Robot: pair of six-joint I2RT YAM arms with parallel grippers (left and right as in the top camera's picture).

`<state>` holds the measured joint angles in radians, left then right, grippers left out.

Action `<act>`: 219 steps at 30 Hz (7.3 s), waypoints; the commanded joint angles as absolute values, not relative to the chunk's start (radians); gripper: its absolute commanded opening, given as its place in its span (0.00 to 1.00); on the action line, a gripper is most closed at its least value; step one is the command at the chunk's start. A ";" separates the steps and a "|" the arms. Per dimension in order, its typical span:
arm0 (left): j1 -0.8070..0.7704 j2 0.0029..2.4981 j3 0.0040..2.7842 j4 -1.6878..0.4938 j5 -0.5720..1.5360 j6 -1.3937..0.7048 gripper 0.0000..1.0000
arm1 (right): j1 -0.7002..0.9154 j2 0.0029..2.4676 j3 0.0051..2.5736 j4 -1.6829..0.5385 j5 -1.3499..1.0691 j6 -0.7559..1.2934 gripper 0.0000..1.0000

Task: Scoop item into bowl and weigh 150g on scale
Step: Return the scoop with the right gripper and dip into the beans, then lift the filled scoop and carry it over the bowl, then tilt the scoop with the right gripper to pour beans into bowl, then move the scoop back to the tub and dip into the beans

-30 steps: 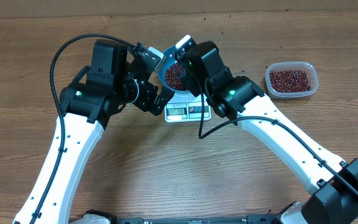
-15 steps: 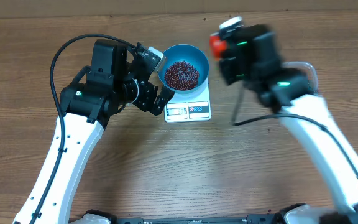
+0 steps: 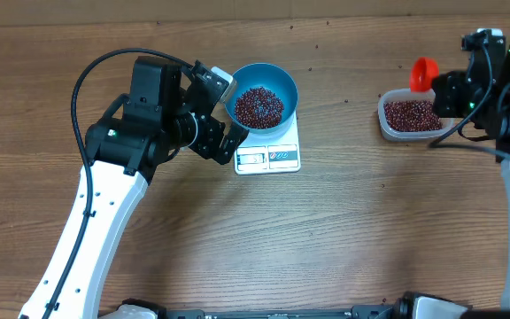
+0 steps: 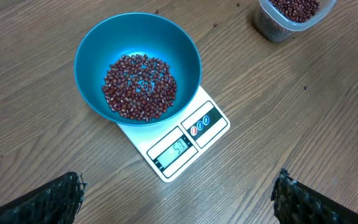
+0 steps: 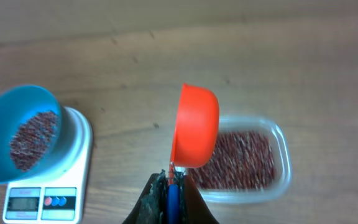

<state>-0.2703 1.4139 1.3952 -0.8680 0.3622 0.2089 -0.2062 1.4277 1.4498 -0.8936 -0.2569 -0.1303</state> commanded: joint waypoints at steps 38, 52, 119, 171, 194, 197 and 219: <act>-0.269 1.407 1.418 -0.863 0.355 0.194 1.00 | -0.231 1.827 1.420 -0.899 -0.356 -0.083 0.04; -0.269 1.407 1.419 -0.863 0.355 0.194 1.00 | -0.340 1.827 1.420 -0.903 -0.624 -0.082 0.04; -0.269 1.407 1.418 -0.863 0.355 0.194 1.00 | 0.490 1.647 1.539 -0.708 0.030 -0.119 0.04; -0.269 1.407 1.418 -0.863 0.355 0.194 0.99 | 0.067 1.351 1.536 -0.915 0.114 -0.059 0.04; -0.269 1.407 1.418 -0.863 0.355 0.194 1.00 | 0.039 1.753 1.525 -1.013 0.461 -0.052 0.04; -0.269 1.407 1.418 -0.863 0.355 0.194 0.99 | 0.039 1.797 1.525 -1.013 0.475 -0.052 0.04; -0.269 1.407 1.418 -0.863 0.355 0.194 1.00 | 0.000 1.859 1.525 -1.041 0.055 -0.056 0.04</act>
<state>-0.2703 1.4139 1.3952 -0.8677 0.3626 0.2089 0.0238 1.8561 1.5112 -1.0241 0.2226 -0.0414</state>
